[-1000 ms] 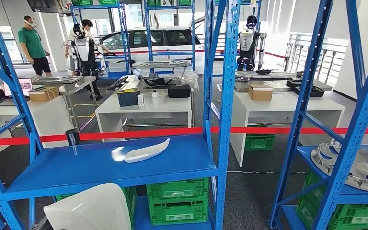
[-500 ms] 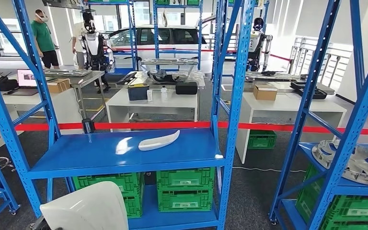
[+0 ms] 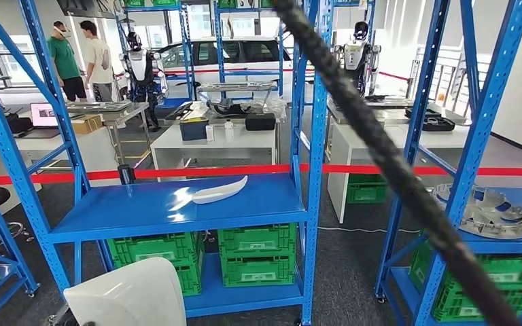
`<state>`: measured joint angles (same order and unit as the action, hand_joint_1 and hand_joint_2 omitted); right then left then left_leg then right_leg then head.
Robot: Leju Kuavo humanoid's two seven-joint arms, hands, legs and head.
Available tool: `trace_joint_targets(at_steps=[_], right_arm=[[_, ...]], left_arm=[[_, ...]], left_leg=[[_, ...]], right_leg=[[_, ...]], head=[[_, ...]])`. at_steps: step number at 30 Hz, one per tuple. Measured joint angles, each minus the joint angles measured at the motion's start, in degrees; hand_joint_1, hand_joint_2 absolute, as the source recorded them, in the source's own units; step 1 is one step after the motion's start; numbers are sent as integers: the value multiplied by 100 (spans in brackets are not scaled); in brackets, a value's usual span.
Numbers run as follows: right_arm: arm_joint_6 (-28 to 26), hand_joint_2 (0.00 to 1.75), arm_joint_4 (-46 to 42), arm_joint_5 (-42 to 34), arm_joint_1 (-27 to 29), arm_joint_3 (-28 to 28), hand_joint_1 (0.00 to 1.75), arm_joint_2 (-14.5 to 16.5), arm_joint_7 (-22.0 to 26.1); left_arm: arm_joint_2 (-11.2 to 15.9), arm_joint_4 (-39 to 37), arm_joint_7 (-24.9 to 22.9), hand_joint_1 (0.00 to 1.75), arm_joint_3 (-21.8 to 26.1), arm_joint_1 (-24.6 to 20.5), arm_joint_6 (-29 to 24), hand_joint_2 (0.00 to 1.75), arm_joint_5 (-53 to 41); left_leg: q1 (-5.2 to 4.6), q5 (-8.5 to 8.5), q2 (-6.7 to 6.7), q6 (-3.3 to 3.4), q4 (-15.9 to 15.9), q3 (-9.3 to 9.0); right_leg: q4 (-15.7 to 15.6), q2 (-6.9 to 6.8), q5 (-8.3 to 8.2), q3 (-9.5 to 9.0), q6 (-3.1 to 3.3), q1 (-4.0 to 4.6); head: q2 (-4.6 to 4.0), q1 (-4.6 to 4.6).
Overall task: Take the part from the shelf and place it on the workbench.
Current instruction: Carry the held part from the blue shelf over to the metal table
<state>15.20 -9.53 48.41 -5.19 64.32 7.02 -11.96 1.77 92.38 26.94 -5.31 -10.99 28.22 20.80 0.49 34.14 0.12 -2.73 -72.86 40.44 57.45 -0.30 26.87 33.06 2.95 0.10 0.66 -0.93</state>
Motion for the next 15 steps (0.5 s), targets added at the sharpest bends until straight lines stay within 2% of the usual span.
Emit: trace_joint_targets(at_steps=[1,2,3,4,5,6,7,9,10,11,12,14,15], right_arm=[[0,0,0,-2,1,0,0,0,0],[1,0,0,-3,1,1,0,0,0],[1,0,0,-4,0,1,0,0,0],[2,0,-1,-4,1,2,0,-2,0],[2,0,-1,-4,1,2,0,-3,0],[1,0,-2,-4,1,2,0,-4,1],[1,0,-2,-4,2,2,0,-6,1],[2,0,-2,-4,12,2,0,-7,1],[7,0,-2,-4,18,2,0,-7,1],[11,0,-2,-5,24,3,0,-5,2],[21,0,-2,-11,29,3,0,-1,4],[53,0,-2,-29,25,4,0,5,20],[68,0,-2,-37,23,4,0,5,36]], left_arm=[[-2,-13,-2,175,0,1,2,175,-2],[-4,-23,-3,175,0,0,3,175,-2],[-6,-31,-3,175,0,-2,3,175,-2],[-9,-34,-3,175,0,-8,4,175,-2],[-15,-34,-2,175,-1,-15,5,175,-2],[-22,-34,-2,175,-1,-21,7,175,-3],[-28,-34,-2,175,-2,-27,8,175,-3],[-39,-41,-3,175,-2,-30,10,175,-4],[-43,-46,-5,175,-2,-36,10,175,-4],[-48,-50,-7,175,-2,-40,10,175,-4],[-54,-53,-10,175,-2,-46,10,175,-4],[-67,-57,-15,175,-2,-47,11,175,-5],[-70,-60,-17,175,-2,-45,11,175,-6]], left_leg=[[10,-54,0,-13,-151,-50],[22,-201,0,-20,-121,-179],[36,-357,0,-25,97,-403],[48,-404,-2,-25,480,-716],[45,-361,-11,-11,922,-1037],[33,-281,-17,18,1280,-1264],[9,-200,-22,60,1511,-1392],[-32,-244,-13,176,1590,-1337],[-40,-301,-1,235,1587,-1295],[-39,-366,10,290,1590,-1238],[-38,-437,21,334,1590,-1168],[-59,-573,26,382,1573,-999],[-76,-638,30,395,1557,-901]], right_leg=[[14,-5,-66,93,-12,0],[29,-8,-131,186,-27,-2],[47,-9,-194,279,-47,-4],[67,-7,-252,358,-74,-2],[88,-4,-304,420,-105,2],[101,-2,-360,459,-136,4],[100,-1,-418,481,-165,3],[78,2,-528,517,-222,-22],[101,7,-495,559,-251,-39],[206,14,-350,622,-278,-52],[426,20,-96,712,-296,-58],[1167,25,503,908,-313,-55],[1524,25,655,963,-306,-48]], head=[[0,-1],[-1,-1],[-1,-1],[0,1],[0,2],[0,2],[0,3],[-1,3],[-2,3],[-2,6],[-2,7],[-1,13],[-1,11]])
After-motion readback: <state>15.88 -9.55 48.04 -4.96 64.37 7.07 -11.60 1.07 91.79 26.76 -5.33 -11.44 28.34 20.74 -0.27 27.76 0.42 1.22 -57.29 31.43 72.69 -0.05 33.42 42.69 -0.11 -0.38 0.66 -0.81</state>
